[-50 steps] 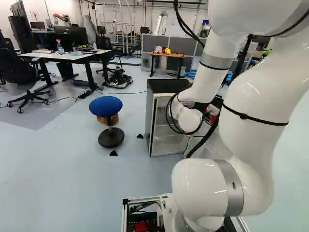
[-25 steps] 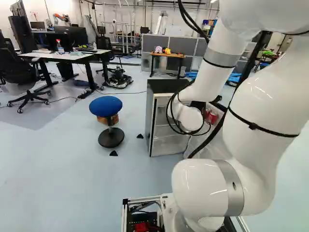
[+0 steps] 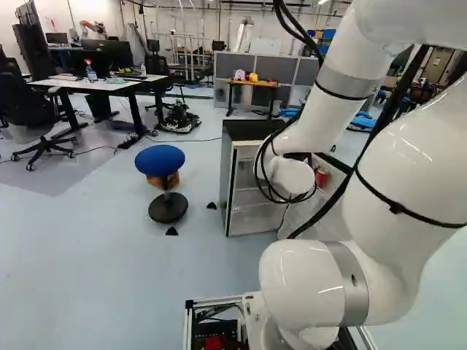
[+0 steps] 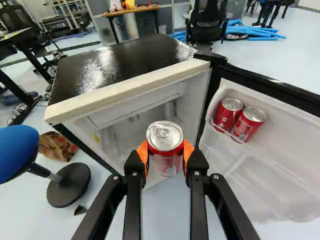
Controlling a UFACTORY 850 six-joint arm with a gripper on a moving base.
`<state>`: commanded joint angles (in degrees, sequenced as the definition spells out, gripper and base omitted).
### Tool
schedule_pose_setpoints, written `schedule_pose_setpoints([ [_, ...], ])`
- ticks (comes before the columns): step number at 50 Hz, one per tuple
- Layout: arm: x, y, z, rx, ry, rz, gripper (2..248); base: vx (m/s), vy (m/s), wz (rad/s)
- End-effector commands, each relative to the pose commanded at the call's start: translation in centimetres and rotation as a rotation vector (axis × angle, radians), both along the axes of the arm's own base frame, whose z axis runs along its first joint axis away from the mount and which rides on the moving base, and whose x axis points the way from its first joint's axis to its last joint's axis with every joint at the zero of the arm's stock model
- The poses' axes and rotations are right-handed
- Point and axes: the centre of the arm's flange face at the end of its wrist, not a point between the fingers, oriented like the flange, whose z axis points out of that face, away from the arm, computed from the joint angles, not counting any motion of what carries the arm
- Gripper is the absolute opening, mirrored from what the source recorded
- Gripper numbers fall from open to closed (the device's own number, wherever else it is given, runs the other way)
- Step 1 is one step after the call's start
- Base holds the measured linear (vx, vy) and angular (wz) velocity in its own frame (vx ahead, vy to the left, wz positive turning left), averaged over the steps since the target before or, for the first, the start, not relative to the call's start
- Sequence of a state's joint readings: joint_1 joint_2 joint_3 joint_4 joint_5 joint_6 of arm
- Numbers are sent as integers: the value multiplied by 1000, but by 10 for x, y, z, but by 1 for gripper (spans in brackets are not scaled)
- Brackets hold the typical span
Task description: Grab a drink from the fridge
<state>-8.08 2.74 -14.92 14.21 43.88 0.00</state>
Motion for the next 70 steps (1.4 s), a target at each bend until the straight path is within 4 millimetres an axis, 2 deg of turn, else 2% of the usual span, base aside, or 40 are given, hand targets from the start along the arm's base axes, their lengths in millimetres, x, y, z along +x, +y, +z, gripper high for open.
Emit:
schedule_pose_setpoints([
  [29, -13, 16, 14, -41, 94, 217, 91, 0, 0, 0],
  [39, -14, 17, 23, -51, 76, 228, 91, 0, 0, 0],
  [53, -4, 17, 38, -61, 38, 231, 91, 0, 0, 0],
  [70, 23, 15, 57, -71, -1, 235, 91, 0, 0, 0],
])
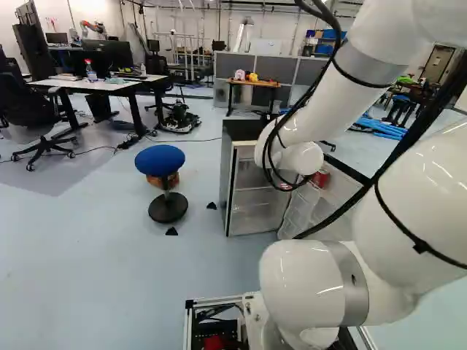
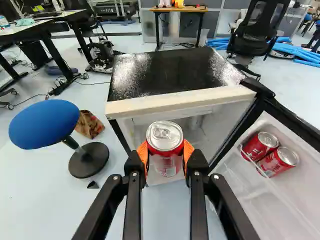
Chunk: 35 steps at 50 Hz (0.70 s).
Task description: Grab a drink from the fridge
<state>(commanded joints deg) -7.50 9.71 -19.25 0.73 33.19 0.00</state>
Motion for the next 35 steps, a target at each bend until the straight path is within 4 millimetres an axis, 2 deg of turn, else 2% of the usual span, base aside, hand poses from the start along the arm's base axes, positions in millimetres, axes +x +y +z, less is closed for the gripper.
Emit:
schedule_pose_setpoints([
  [35, 56, -20, 39, -12, -81, -30, 91, 0, 0, 0],
])
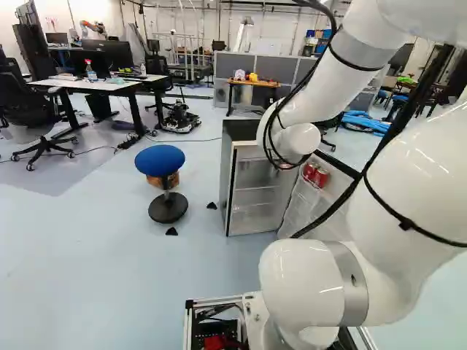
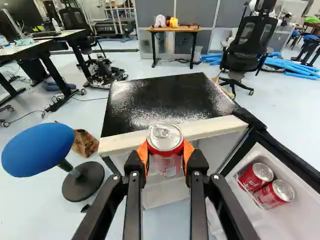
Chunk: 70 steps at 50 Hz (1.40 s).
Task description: Grab a drink from the fridge
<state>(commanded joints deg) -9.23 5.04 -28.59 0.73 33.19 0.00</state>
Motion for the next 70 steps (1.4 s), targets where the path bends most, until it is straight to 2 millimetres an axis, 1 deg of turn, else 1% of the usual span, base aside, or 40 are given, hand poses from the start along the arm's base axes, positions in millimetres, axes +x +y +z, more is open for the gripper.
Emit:
schedule_pose_setpoints([
  [23, 44, -15, 25, -9, -52, -17, 91, 0, 0, 0],
  [70, 142, -43, 23, -13, -70, -35, 91, 0, 0, 0],
])
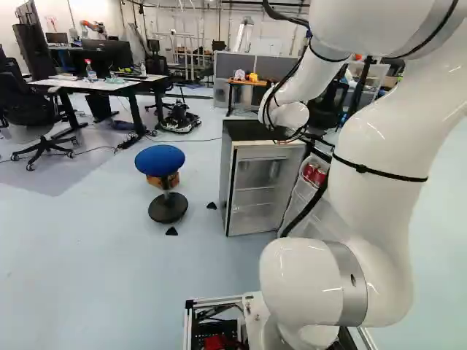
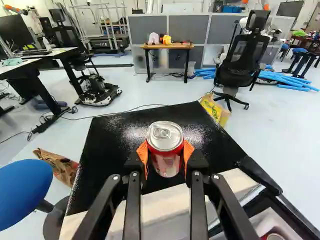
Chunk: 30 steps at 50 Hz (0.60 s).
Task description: Grab a drink from the fridge
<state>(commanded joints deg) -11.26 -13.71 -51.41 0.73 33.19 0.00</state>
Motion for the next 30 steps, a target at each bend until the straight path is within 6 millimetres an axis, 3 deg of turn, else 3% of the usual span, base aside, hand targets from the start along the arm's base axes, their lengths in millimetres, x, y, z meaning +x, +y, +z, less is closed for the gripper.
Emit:
schedule_pose_setpoints([
  [30, 60, -14, -7, -3, -15, -3, 91, 0, 0, 0],
])
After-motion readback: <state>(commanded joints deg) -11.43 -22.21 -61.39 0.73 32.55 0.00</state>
